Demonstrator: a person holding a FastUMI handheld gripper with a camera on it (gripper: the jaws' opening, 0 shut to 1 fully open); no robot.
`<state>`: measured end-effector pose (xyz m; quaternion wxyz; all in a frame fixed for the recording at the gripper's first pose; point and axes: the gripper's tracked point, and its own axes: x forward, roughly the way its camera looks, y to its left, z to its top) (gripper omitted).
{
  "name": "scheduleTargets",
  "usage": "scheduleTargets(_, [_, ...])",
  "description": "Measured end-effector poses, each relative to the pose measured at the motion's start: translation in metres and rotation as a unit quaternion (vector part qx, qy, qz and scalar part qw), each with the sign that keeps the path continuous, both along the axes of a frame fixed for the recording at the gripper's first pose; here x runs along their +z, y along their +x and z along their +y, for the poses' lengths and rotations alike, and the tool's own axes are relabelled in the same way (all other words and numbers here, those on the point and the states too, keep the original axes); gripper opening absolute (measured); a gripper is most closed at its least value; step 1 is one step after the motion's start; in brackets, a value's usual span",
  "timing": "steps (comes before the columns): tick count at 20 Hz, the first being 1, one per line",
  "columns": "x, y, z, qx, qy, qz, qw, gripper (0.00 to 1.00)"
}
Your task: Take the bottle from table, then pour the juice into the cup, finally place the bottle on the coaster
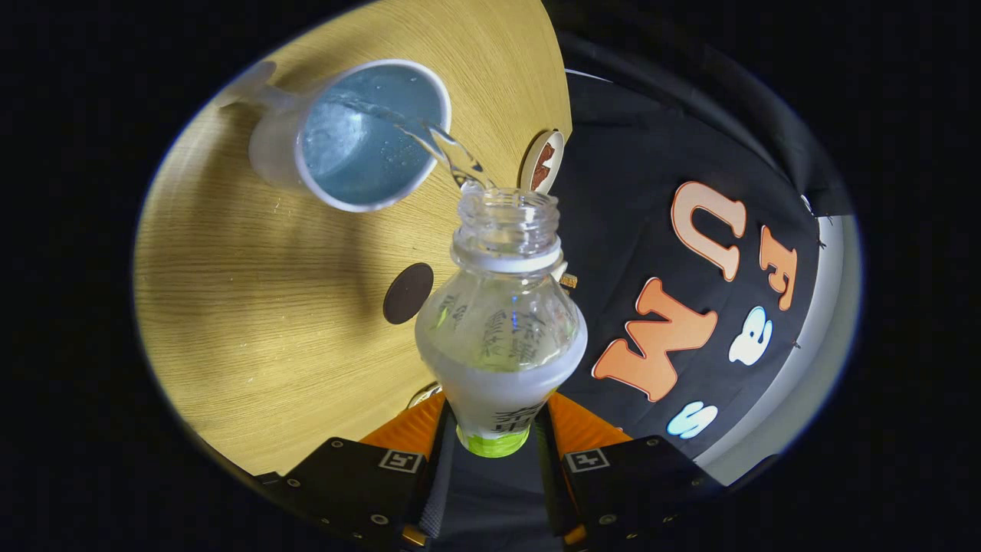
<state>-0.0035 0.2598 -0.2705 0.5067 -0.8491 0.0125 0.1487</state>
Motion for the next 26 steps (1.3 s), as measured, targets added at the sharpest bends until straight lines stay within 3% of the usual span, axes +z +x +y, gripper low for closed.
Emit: scheduleTargets(26, [0.0072,0.0068,0.0082,0.020,-0.043,-0.002,0.999,0.53])
